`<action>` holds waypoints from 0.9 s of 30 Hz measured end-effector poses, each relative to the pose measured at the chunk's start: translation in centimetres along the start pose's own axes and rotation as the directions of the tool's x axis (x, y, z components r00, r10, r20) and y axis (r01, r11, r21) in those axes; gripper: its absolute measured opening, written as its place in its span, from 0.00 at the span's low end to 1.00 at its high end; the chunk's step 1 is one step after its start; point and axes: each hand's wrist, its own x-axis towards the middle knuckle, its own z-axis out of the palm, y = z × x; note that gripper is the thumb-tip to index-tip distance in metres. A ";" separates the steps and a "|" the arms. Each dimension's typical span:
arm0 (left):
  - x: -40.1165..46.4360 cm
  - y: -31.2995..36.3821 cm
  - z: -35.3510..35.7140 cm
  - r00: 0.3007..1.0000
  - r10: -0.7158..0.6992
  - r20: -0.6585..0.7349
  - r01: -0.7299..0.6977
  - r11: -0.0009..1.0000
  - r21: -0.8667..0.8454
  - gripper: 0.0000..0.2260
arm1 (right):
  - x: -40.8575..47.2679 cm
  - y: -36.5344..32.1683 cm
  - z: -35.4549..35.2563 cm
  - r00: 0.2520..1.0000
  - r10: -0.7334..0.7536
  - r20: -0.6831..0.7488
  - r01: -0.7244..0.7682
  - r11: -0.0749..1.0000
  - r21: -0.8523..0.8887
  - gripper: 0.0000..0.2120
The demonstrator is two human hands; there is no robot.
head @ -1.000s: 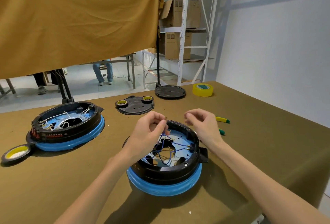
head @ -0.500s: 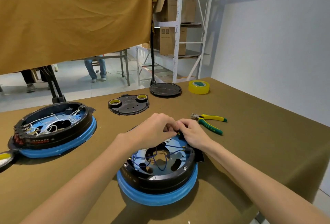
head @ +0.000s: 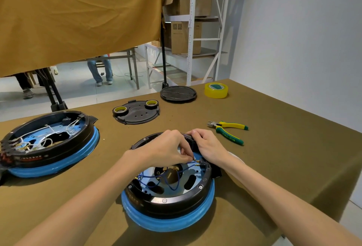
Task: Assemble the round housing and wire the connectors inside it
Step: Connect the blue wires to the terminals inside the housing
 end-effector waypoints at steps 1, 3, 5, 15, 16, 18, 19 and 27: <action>0.1 0.0 0.0 1.000 0.004 0.012 -0.004 1.000 -0.010 0.03 | 0.0 0.0 0.0 1.000 0.000 0.003 0.000 1.000 0.001 0.18; 0.4 -0.1 -0.2 0.999 0.012 0.031 -0.012 1.000 -0.024 0.03 | -0.1 0.0 0.0 1.000 0.003 0.003 -0.003 1.000 0.015 0.18; 0.5 -0.3 -0.3 0.999 0.018 0.044 -0.016 0.999 -0.037 0.03 | -0.1 0.0 0.0 1.000 0.009 0.003 -0.009 1.000 0.025 0.18; 1.1 -0.8 -0.1 0.996 -0.002 0.090 0.009 0.997 -0.081 0.04 | 0.1 0.4 0.2 1.000 0.001 0.001 -0.001 0.999 0.046 0.18; 1.2 -0.8 0.0 0.995 -0.008 0.096 0.016 0.996 -0.084 0.04 | 0.1 0.4 0.2 1.000 0.002 -0.001 -0.002 0.999 0.045 0.18; 1.3 -0.9 0.1 0.994 -0.023 0.109 0.034 0.994 -0.100 0.04 | 0.1 0.5 0.3 1.000 0.006 -0.007 -0.006 0.999 0.048 0.18; 1.4 -0.9 0.0 0.993 -0.029 0.119 0.042 0.993 -0.109 0.05 | 0.1 0.5 0.3 1.000 0.007 -0.011 -0.006 0.999 0.050 0.18; 2.3 -0.2 -0.1 0.986 -0.004 0.165 0.021 0.995 -0.101 0.06 | 0.3 0.9 0.5 0.999 0.006 -0.034 -0.004 0.999 0.054 0.17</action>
